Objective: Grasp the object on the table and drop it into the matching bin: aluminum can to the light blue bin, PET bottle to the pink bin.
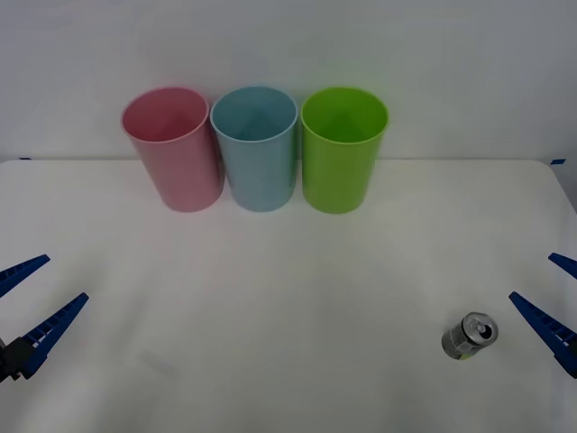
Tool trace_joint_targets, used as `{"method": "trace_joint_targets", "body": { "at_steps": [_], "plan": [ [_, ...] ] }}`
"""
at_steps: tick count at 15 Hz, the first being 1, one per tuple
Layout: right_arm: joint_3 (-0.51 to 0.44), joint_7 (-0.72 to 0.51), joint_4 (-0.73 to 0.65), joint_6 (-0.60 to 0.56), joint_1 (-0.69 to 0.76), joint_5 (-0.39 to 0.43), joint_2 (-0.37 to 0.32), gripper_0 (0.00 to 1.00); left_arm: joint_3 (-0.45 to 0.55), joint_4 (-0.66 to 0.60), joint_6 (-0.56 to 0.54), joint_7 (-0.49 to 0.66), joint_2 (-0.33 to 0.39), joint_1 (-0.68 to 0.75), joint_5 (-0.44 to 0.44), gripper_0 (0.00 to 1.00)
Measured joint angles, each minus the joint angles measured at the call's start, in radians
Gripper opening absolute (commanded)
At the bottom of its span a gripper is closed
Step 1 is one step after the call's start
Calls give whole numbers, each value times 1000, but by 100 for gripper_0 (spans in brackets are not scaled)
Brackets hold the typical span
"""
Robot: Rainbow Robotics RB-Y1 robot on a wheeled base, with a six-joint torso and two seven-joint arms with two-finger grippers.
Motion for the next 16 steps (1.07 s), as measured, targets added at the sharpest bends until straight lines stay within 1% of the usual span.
{"method": "trace_joint_targets", "body": {
  "at_steps": [4, 7, 11, 16],
  "plan": [
    [2, 0, 10, -4, 12, 10, -1, 100, 0, 0, 0, 0, 0, 0, 0, 100],
    [23, 0, 10, 1, 38, 1, -31, 100, 0, 0, 0, 0, 0, 0, 0, 100],
    [29, 6, 12, -15, 80, 1, -82, 100, 0, 0, 0, 0, 0, 0, 0, 100],
    [28, 31, 15, -29, 117, 3, -104, 100, 0, 0, 0, 0, 0, 0, 0, 100]
  ]
}}
